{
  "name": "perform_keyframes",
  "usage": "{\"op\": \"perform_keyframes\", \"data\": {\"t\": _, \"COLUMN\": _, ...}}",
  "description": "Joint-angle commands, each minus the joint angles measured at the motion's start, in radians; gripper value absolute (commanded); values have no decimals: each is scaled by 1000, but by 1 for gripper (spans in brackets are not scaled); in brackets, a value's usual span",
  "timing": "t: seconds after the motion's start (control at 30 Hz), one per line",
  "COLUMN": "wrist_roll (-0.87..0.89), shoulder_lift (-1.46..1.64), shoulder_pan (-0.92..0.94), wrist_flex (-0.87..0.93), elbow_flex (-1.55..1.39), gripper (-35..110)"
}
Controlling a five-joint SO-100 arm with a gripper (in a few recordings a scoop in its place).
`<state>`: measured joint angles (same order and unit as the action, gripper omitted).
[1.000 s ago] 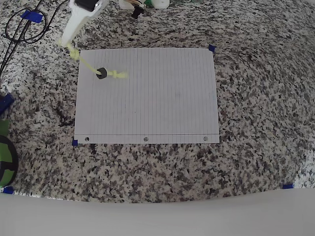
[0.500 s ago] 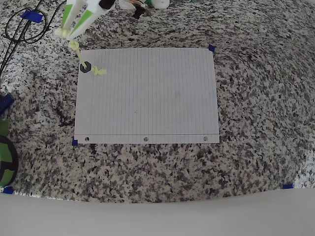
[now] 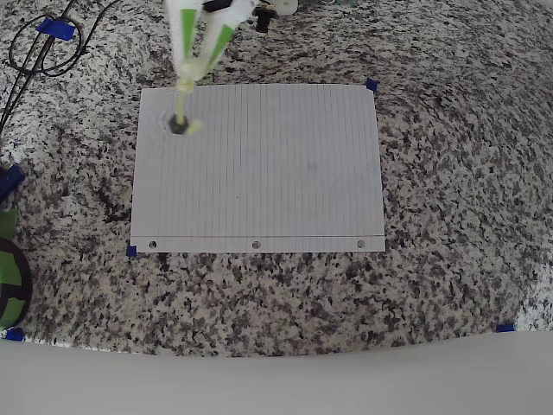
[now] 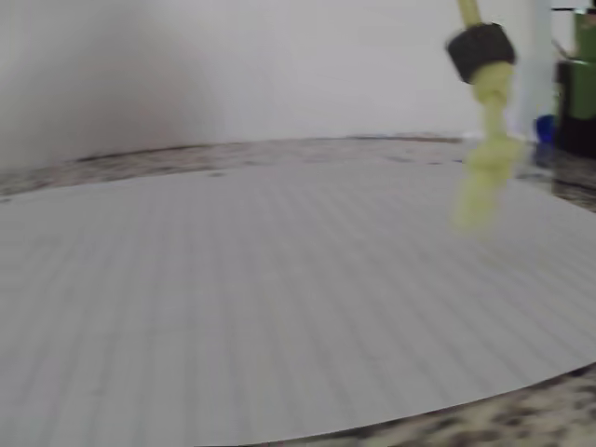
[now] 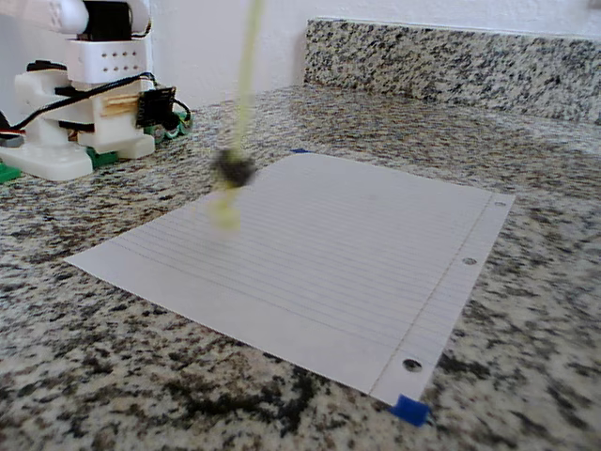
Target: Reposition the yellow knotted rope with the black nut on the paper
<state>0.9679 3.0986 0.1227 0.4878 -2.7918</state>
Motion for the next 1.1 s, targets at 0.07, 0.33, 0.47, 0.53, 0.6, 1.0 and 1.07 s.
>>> {"op": "perform_keyframes", "data": {"t": 0.07, "wrist_roll": 49, "shoulder_lift": -17, "shoulder_pan": 40, "wrist_flex": -35, "elbow_flex": 11, "gripper": 0}}
{"op": "perform_keyframes", "data": {"t": 0.33, "wrist_roll": 49, "shoulder_lift": -75, "shoulder_pan": 202, "wrist_flex": -132, "elbow_flex": 15, "gripper": 0}}
{"op": "perform_keyframes", "data": {"t": 0.47, "wrist_roll": 126, "shoulder_lift": -75, "shoulder_pan": 233, "wrist_flex": -141, "elbow_flex": 18, "gripper": 0}}
{"op": "perform_keyframes", "data": {"t": 0.53, "wrist_roll": 146, "shoulder_lift": -71, "shoulder_pan": 192, "wrist_flex": -103, "elbow_flex": 15, "gripper": 0}}
{"op": "perform_keyframes", "data": {"t": 0.6, "wrist_roll": 219, "shoulder_lift": -63, "shoulder_pan": 141, "wrist_flex": -46, "elbow_flex": 14, "gripper": 0}}
{"op": "perform_keyframes", "data": {"t": 1.0, "wrist_roll": 594, "shoulder_lift": -69, "shoulder_pan": -153, "wrist_flex": 204, "elbow_flex": -37, "gripper": 0}}
{"op": "perform_keyframes", "data": {"t": 1.07, "wrist_roll": 606, "shoulder_lift": -83, "shoulder_pan": -189, "wrist_flex": 206, "elbow_flex": -58, "gripper": 0}}
